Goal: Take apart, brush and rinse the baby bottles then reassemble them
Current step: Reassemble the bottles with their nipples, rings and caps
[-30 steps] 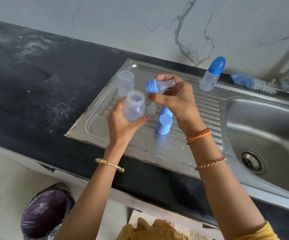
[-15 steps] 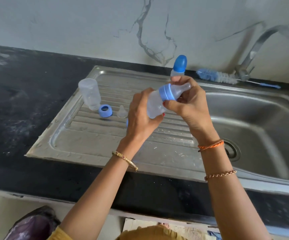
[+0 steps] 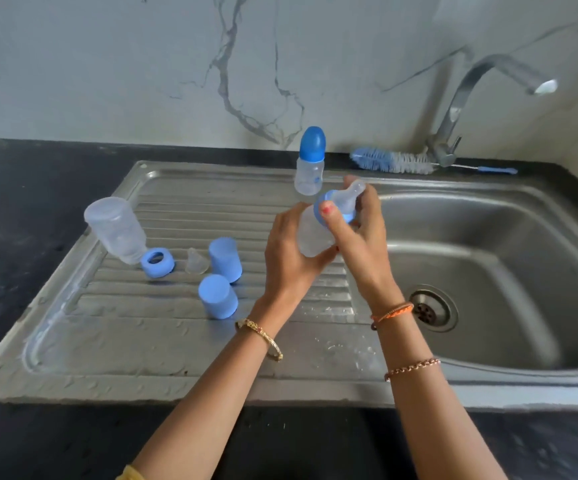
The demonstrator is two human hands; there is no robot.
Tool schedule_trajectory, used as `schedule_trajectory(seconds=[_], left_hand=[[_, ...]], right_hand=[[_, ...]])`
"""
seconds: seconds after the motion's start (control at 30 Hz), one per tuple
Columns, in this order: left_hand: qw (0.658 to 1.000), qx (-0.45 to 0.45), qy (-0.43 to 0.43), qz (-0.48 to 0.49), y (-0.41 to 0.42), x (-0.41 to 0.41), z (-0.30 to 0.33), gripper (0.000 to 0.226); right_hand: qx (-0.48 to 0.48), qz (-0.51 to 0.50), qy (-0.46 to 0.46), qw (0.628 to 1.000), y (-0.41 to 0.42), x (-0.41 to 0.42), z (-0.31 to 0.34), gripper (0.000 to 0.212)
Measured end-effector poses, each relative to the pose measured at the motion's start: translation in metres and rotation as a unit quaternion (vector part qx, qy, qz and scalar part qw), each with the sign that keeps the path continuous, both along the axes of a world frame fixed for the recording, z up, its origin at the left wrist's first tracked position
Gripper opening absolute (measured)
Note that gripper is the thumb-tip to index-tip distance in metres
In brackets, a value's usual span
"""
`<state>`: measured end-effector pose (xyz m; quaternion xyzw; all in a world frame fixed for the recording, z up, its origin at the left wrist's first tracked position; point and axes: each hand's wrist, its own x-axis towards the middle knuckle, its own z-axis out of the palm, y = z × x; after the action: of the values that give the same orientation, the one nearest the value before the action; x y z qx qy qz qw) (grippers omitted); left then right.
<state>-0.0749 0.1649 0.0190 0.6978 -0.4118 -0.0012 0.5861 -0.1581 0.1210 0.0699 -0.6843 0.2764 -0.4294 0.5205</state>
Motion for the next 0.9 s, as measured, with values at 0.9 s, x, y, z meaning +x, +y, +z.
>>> schedule_trajectory(seconds=[0.9], left_hand=[[0.985,0.004,0.174,-0.005,-0.015,-0.007,0.004,0.046]], right_hand=[[0.043,0.093,-0.055,0.993,-0.025,0.003,0.003,0.058]])
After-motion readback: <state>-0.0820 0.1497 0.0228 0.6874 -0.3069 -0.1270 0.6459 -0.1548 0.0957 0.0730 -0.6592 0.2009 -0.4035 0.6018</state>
